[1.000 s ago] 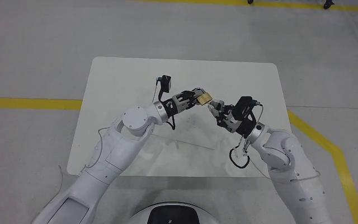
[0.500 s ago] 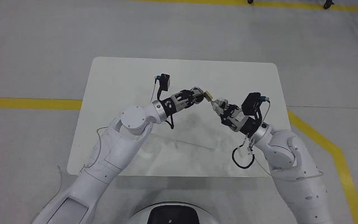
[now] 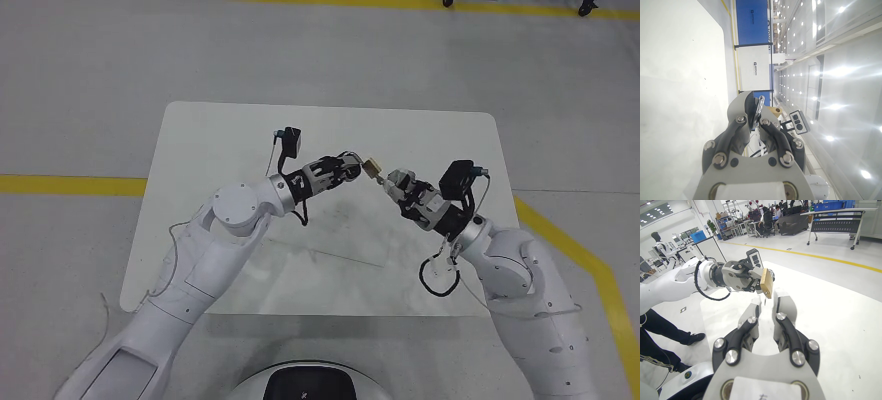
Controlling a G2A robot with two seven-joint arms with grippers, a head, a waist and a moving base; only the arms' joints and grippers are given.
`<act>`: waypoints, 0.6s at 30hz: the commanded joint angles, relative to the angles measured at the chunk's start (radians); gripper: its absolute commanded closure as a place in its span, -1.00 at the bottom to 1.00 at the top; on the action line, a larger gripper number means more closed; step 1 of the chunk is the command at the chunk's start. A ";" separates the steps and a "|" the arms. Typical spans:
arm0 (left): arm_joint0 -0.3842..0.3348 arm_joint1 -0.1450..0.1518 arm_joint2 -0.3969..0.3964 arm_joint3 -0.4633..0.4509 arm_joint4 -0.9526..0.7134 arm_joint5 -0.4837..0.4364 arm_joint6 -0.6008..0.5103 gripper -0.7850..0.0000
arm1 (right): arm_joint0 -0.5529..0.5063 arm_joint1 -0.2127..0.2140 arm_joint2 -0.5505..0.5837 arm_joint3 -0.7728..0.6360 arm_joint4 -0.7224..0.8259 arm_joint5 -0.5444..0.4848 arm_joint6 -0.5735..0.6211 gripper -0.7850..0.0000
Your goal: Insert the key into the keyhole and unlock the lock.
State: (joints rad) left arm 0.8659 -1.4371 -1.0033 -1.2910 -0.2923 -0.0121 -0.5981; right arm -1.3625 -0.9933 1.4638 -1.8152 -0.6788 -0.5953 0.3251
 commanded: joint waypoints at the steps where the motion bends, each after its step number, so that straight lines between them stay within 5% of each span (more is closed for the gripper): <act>1: 0.002 0.004 -0.008 -0.008 0.015 0.012 -0.003 1.00 | -0.003 0.001 0.009 -0.002 -0.008 -0.005 -0.012 -1.00; 5: 0.015 0.016 -0.028 -0.038 0.068 0.071 -0.025 1.00 | -0.003 0.001 0.009 -0.002 -0.008 -0.005 -0.012 -1.00; 11: -0.026 0.038 0.010 -0.015 0.223 0.302 -0.236 1.00 | -0.003 0.001 0.009 -0.002 -0.008 -0.005 -0.012 -1.00; 18: -0.043 0.043 0.073 -0.004 0.366 0.462 -0.245 1.00 | -0.003 0.001 0.009 -0.002 -0.008 -0.005 -0.012 -1.00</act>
State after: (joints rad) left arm 0.8279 -1.3939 -0.9415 -1.2995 0.0497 0.4233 -0.8424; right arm -1.3653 -0.9927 1.4724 -1.8177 -0.6867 -0.6006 0.3136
